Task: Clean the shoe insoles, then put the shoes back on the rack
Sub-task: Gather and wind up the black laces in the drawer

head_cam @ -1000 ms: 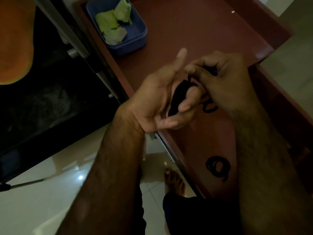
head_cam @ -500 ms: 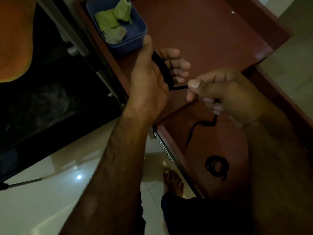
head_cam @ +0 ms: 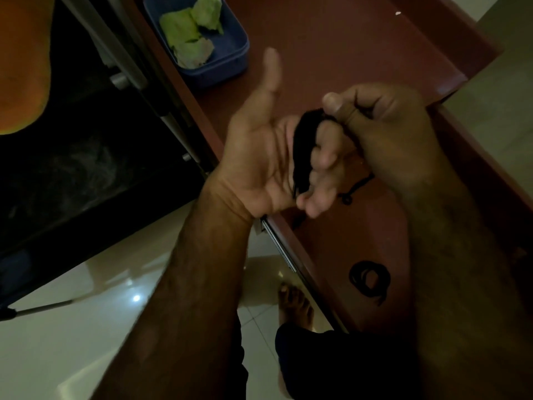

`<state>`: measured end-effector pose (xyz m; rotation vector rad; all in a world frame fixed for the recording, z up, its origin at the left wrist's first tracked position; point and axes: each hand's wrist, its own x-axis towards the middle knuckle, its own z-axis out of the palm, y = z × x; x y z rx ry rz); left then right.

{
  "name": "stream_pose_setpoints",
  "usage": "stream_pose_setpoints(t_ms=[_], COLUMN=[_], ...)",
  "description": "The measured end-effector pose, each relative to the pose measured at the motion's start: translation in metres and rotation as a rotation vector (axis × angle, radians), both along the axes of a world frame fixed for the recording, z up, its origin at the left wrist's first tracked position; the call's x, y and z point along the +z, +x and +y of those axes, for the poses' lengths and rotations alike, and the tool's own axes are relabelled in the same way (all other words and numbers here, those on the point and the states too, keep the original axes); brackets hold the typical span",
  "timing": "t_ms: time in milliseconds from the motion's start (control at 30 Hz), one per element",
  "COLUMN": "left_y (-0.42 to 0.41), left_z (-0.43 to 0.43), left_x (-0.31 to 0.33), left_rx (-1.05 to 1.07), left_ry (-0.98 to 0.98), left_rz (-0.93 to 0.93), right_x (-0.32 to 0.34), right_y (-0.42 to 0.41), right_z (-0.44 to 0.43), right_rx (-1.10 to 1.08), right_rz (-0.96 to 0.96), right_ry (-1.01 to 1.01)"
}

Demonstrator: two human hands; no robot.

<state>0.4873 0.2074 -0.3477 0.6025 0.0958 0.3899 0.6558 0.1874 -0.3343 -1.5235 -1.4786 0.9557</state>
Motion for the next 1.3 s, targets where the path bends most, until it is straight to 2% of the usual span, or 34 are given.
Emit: stream_pose_setpoints(t_ms=[67, 133, 233, 300, 433, 500, 567, 633, 700, 800, 900, 1000, 1067, 1167, 1233, 1300], left_y=[-0.001, -0.001, 0.001, 0.004, 0.014, 0.021, 0.026, 0.027, 0.024, 0.015, 0.009, 0.005, 0.007, 0.012, 0.013, 0.016], left_z=[0.001, 0.0, 0.0, 0.0, -0.002, -0.005, -0.009, -0.012, -0.013, -0.008, -0.002, -0.001, -0.002, 0.001, 0.003, 0.002], left_x=[-0.004, -0.009, -0.01, -0.007, -0.005, -0.004, -0.005, -0.004, -0.003, -0.002, -0.005, -0.008, -0.007, -0.008, -0.012, -0.016], left_rx=[0.165, 0.308, 0.49, 0.623, 0.775, 0.689, 0.45, 0.16, -0.01, -0.041, 0.128, 0.41, 0.609, 0.85, 0.908, 0.866], left_ry=[-0.034, -0.097, -0.174, -0.114, 0.089, 0.225, 0.354, 0.421, 0.373, 0.163, 0.0, -0.093, -0.123, -0.027, 0.138, 0.275], left_rz=[-0.115, -0.203, -0.219, -0.093, 0.39, 0.605, 0.799, 0.909, 0.824, 0.453, 0.078, -0.067, 0.027, 0.334, 0.548, 0.726], right_x=[0.0, 0.001, 0.002, 0.005, 0.01, 0.013, 0.011, 0.009, 0.003, -0.008, -0.008, -0.003, -0.002, 0.004, 0.01, 0.019], right_y=[-0.002, -0.008, -0.007, 0.0, 0.011, 0.011, 0.013, 0.015, 0.015, 0.017, 0.012, 0.001, 0.002, 0.01, 0.015, 0.017], right_z=[-0.002, -0.007, -0.011, -0.011, -0.019, -0.019, -0.014, -0.011, -0.011, -0.009, -0.007, -0.013, -0.016, -0.018, -0.02, -0.023], right_rx=[0.077, 0.135, 0.178, 0.229, 0.272, 0.204, 0.087, -0.027, -0.089, -0.09, 0.017, 0.166, 0.255, 0.297, 0.304, 0.298], right_rz=[-0.023, 0.026, 0.069, 0.113, 0.283, 0.408, 0.487, 0.39, 0.178, -0.037, -0.045, -0.014, -0.013, 0.029, 0.112, 0.203], right_ry=[-0.104, -0.3, -0.45, -0.475, -0.402, -0.319, -0.224, -0.161, -0.112, -0.089, -0.178, -0.391, -0.497, -0.563, -0.546, -0.486])
